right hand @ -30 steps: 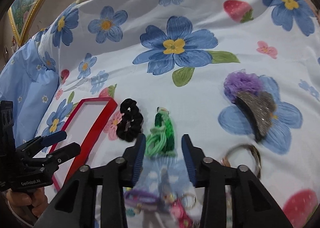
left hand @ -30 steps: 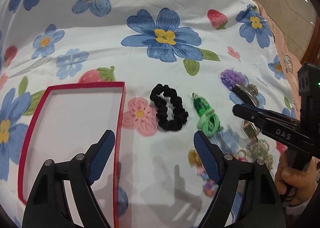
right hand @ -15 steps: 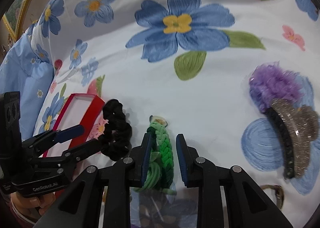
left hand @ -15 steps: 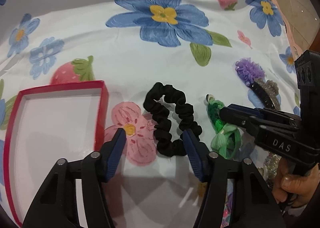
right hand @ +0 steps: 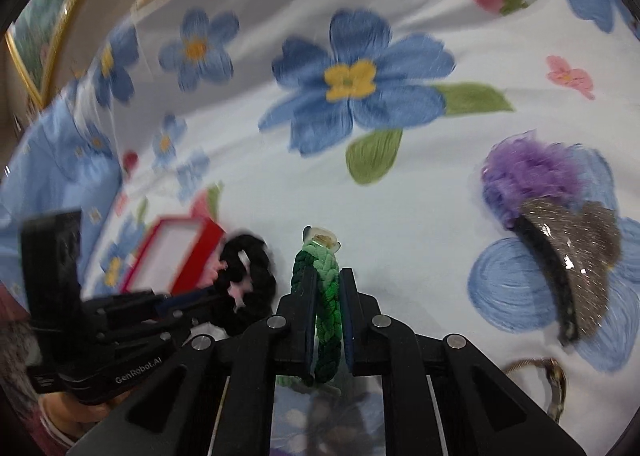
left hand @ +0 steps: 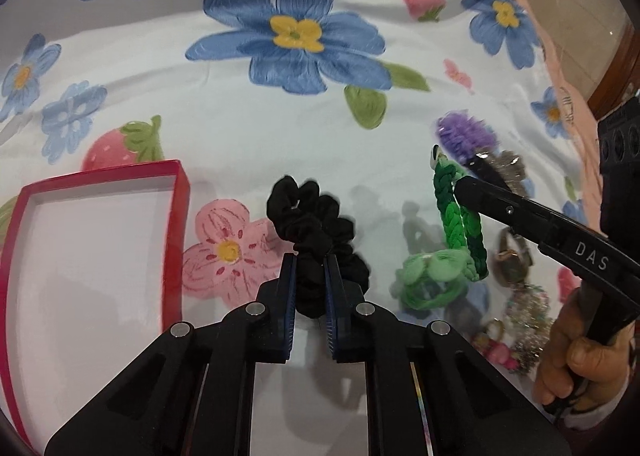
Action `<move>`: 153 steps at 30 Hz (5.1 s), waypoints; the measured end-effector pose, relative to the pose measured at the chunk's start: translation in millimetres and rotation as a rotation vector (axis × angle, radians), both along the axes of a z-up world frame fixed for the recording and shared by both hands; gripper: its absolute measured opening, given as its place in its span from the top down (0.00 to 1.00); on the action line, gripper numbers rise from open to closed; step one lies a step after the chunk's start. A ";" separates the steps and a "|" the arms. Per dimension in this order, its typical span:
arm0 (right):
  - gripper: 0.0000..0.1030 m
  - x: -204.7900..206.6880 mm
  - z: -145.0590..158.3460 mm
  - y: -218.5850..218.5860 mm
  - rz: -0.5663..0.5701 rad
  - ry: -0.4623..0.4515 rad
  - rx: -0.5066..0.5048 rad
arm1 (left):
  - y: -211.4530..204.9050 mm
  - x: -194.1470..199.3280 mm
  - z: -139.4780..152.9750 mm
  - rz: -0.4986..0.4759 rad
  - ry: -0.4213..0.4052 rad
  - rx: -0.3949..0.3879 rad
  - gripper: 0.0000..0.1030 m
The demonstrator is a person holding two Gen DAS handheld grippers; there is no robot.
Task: Organize jewelry
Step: 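Grasp the black scrunchie with the left tool while the right tool grasps the green braided hair tie, then carry both items into the red tray and open both tools, then grasp the purple bow clip with the right tool while the left tool moves to the yellow claw clip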
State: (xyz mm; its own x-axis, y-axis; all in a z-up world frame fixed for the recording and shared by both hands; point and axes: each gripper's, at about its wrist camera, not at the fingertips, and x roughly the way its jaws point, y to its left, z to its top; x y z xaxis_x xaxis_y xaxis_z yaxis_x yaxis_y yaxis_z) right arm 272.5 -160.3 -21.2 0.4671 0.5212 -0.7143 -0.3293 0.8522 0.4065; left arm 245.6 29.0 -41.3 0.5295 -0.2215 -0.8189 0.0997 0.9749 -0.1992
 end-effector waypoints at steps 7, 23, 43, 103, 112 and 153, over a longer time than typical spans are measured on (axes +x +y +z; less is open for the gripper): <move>0.90 -18.1 17.1 5.4 -0.002 -0.028 0.056 | 19.4 -29.9 22.4 0.032 -0.046 -0.017 0.90; 0.90 -37.7 27.3 82.1 0.125 -0.025 0.093 | 99.8 -74.1 43.5 0.178 -0.116 -0.036 0.90; 0.90 -19.7 9.4 186.9 0.243 -0.013 0.058 | 179.7 -57.6 16.1 0.302 -0.101 -0.096 0.90; 0.60 -80.2 37.7 -2.2 -0.052 -0.029 0.011 | 77.4 -116.7 28.1 0.205 -0.067 -0.158 0.54; 0.55 -104.8 30.8 -60.8 -0.156 -0.026 -0.022 | 36.8 -110.9 29.6 0.116 -0.054 -0.138 0.49; 0.98 -116.1 -19.8 -6.8 0.210 0.053 -0.055 | -20.3 -40.8 6.4 -0.106 -0.006 -0.122 0.87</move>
